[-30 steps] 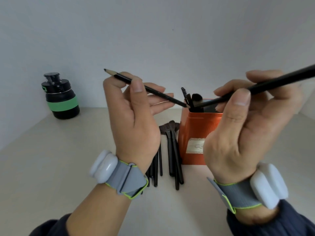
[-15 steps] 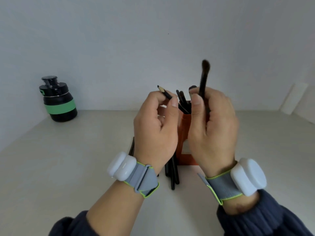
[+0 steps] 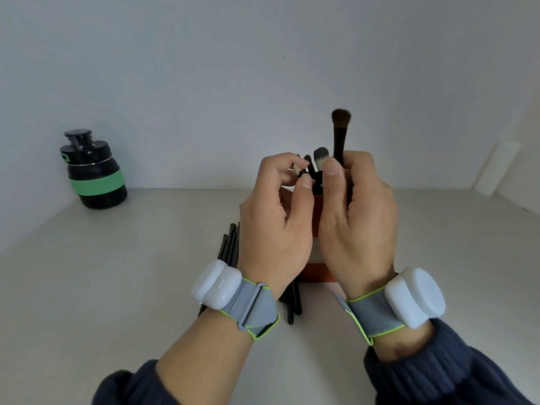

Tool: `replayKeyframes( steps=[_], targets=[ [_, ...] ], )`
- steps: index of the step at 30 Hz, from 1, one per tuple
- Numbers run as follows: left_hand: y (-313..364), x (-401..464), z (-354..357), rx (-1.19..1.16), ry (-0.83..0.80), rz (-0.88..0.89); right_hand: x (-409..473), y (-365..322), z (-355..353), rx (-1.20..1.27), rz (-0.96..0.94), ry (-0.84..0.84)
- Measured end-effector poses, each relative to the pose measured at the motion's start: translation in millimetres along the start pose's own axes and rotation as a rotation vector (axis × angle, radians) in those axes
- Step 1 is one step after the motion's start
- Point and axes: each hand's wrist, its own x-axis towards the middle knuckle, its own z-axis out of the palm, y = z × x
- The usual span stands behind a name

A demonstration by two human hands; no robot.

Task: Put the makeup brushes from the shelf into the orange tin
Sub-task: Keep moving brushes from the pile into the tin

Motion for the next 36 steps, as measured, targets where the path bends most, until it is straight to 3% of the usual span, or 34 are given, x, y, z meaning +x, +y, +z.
replayKeyframes(
  steps=[10, 22, 32, 36],
  targets=[
    [-5.0, -1.5, 0.1, 0.172, -0.02, -0.016, 0.1, 0.7, -0.1, 0.039, 0.085, -0.028],
    [-3.8, -2.0, -3.2, 0.161, -0.055, -0.052, 0.0, 3.6, -2.0, -0.049, 0.137, -0.056],
    [-12.8, 4.6, -17.9, 0.124, -0.057, -0.134, -5.6, -4.0, -3.9, 0.084, -0.085, 0.125],
    [-20.7, 8.6, -27.6, 0.177, -0.082, -0.132, -10.5, -8.6, -5.1, 0.159, -0.182, 0.089]
  ],
)
